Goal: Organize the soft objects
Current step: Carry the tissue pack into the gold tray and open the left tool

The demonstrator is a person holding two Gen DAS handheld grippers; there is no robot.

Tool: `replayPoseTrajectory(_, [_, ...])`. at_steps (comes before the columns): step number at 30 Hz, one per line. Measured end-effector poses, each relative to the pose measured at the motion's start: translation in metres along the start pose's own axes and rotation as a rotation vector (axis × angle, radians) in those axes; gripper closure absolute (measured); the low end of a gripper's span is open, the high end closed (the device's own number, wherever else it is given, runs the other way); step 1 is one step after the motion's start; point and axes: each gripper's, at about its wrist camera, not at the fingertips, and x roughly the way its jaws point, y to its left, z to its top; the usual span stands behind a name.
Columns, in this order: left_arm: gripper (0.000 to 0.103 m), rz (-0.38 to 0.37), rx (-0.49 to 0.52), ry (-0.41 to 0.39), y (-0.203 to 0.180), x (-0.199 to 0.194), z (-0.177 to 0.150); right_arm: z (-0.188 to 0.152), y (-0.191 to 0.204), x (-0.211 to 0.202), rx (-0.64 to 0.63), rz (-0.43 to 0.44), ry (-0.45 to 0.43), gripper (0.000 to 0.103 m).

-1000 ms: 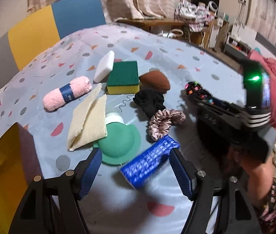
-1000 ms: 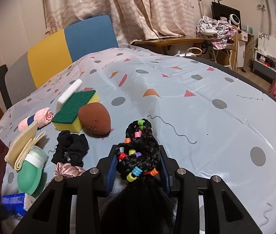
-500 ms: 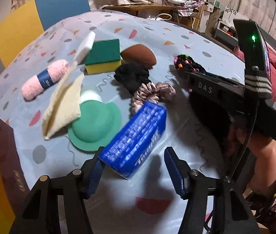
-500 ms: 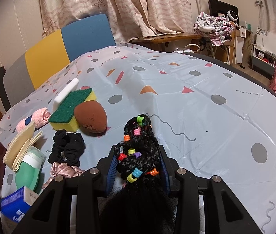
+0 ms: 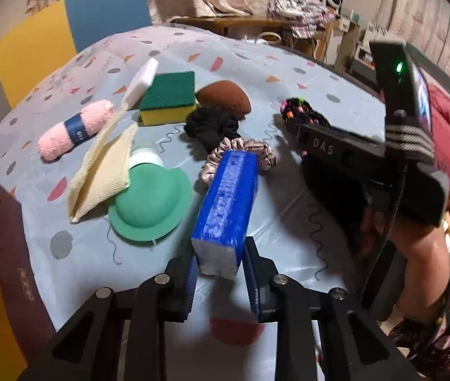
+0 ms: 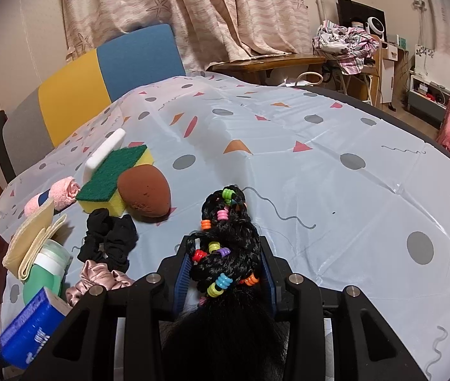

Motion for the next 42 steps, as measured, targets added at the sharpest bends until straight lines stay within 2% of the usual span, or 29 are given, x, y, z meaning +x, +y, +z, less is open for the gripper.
replayPoseTrajectory(5, [0.079, -0.032, -0.085, -0.027, 0.021, -0.02, -0.013, 0.0, 0.0, 0.0, -0.009, -0.009, 0.001, 0.064])
replayPoseTrajectory(9, [0.078, -0.042, -0.096, -0.018, 0.025, -0.024, -0.024, 0.0, 0.003, 0.0, -0.02, -0.017, 0.003, 0.064])
replayPoseTrajectory(12, [0.058, -0.044, -0.103, 0.016, 0.023, -0.018, -0.027, 0.0, 0.005, 0.001, -0.025, -0.023, 0.005, 0.064])
replayPoseTrajectory(15, [0.057, -0.001, -0.092, 0.004, 0.019, -0.019, -0.023, 0.0, 0.005, 0.001, -0.026, -0.024, 0.006, 0.064])
replayPoseTrajectory(20, [0.056, 0.0, -0.115, -0.013, 0.019, -0.016, -0.005, 0.0, 0.005, 0.001, -0.027, -0.024, 0.006, 0.064])
replayPoseTrajectory(22, [0.059, -0.019, -0.139, -0.018, 0.023, -0.013, -0.001, 0.0, 0.005, 0.001, -0.026, -0.024, 0.006, 0.064])
replayPoseTrajectory(23, [0.072, -0.026, -0.154, -0.004, 0.026, -0.01, 0.0, 0.0, 0.005, 0.001, -0.027, -0.026, 0.005, 0.064])
replayPoseTrajectory(24, [0.077, -0.031, -0.16, 0.008, 0.026, -0.008, -0.001, 0.0, 0.006, 0.001, -0.028, -0.026, 0.004, 0.064])
replayPoseTrajectory(30, [0.078, -0.056, -0.223, -0.034, 0.04, -0.028, -0.012, -0.002, 0.008, 0.0, -0.04, -0.034, -0.002, 0.064])
replayPoseTrajectory(36, [0.078, -0.076, -0.294, -0.125, 0.067, -0.073, -0.024, -0.003, 0.012, -0.002, -0.065, -0.04, -0.005, 0.064])
replayPoseTrajectory(42, [0.078, -0.041, -0.371, -0.181, 0.112, -0.109, -0.039, -0.002, 0.016, -0.003, -0.088, -0.053, -0.013, 0.065])
